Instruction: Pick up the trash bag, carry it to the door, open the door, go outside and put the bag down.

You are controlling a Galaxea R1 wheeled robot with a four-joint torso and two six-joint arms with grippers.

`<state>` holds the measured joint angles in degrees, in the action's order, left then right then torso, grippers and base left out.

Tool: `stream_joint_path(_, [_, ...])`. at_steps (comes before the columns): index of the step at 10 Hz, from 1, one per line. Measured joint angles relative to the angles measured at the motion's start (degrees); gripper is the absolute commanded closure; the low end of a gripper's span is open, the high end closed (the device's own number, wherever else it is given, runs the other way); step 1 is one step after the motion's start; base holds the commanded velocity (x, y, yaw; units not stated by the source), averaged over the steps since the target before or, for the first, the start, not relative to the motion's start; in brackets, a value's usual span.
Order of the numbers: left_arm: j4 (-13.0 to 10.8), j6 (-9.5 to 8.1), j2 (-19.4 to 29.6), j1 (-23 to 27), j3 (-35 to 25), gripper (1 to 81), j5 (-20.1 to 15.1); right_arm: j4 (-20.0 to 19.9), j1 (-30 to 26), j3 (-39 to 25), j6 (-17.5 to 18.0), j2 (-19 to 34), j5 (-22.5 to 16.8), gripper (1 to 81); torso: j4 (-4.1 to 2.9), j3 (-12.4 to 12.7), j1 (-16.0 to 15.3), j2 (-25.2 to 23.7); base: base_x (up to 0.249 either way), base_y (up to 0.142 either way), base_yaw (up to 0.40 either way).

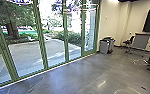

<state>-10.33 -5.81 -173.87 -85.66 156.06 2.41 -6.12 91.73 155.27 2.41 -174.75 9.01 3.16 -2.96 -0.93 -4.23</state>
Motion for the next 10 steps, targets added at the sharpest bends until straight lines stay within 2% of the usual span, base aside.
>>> stream_joint_path(3, [0.0, 0.00, 0.1, 0.1, 0.0, 81.1, 0.0, 0.0, 0.0, 0.0, 0.0, 0.1, 0.0, 1.0, 0.00, 0.0, 0.0, 0.0, 0.152, -0.065, 0.000])
stream_joint_path(10, [0.0, 0.00, 0.1, 0.1, 0.0, 81.1, 0.1, 0.0, 0.0, 0.1, 0.0, 0.2, 0.0, 1.0, 0.00, 0.0, 0.0, 0.0, 0.155, 0.000, 0.000])
